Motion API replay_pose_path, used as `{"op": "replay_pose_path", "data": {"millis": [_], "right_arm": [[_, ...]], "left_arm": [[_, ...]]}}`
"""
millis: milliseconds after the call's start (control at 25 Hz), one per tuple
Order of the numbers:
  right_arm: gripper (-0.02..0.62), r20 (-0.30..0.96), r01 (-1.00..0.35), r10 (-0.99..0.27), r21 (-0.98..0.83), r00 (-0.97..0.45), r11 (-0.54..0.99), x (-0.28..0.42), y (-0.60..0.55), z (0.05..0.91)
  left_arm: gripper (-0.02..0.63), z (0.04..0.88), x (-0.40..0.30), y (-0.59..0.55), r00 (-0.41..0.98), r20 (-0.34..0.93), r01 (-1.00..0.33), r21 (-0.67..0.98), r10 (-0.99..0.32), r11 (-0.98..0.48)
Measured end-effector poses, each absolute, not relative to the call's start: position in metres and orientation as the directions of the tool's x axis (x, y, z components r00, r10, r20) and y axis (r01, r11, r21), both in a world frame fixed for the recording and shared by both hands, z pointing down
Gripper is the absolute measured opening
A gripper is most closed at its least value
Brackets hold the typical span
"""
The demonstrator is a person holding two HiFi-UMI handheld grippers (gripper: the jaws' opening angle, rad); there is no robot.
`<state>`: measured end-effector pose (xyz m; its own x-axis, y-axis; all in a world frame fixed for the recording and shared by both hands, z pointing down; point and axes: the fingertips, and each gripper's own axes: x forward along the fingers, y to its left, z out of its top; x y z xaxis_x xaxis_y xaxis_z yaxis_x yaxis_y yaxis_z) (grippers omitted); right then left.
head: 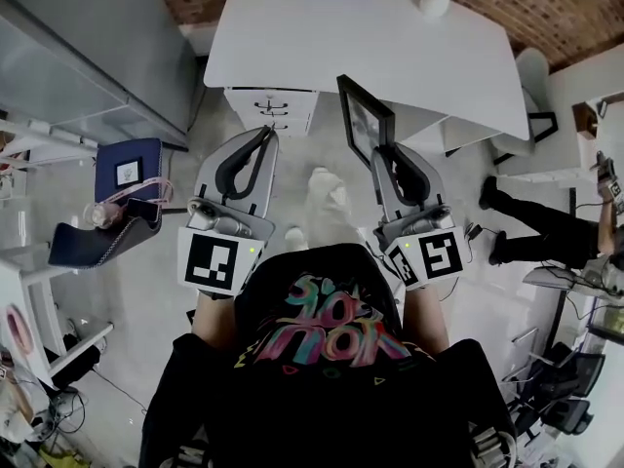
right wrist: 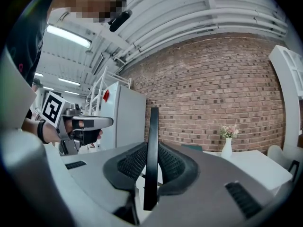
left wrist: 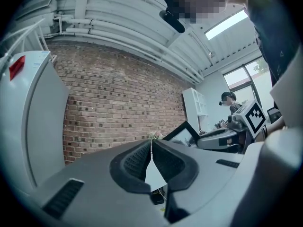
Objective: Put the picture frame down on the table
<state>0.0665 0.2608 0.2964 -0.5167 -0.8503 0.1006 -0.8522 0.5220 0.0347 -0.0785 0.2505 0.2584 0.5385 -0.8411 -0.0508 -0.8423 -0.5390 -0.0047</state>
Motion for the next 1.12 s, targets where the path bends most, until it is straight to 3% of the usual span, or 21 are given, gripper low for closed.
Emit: {"op": "replay_pose_path", "data": {"millis": [400,1120], "right_arm": [[0.092,0.099,-0.811,-0.809,0.030,-0.579,0.584,0.049,0.149,0.311],[0.092,0.112,-0.729,-0.727,0.025,-0.677,0.684,0.046,-0.175,0.294]], "left_arm": [[0.031,0.271,-0.091,0.150,0.484,-0.054,-0.875,-0.008,-0.873,-0.485],[0.031,0.252,-0.084,-0.158,0.402,-0.027,-0.915,-0.020,-0.915,-0.402]]}}
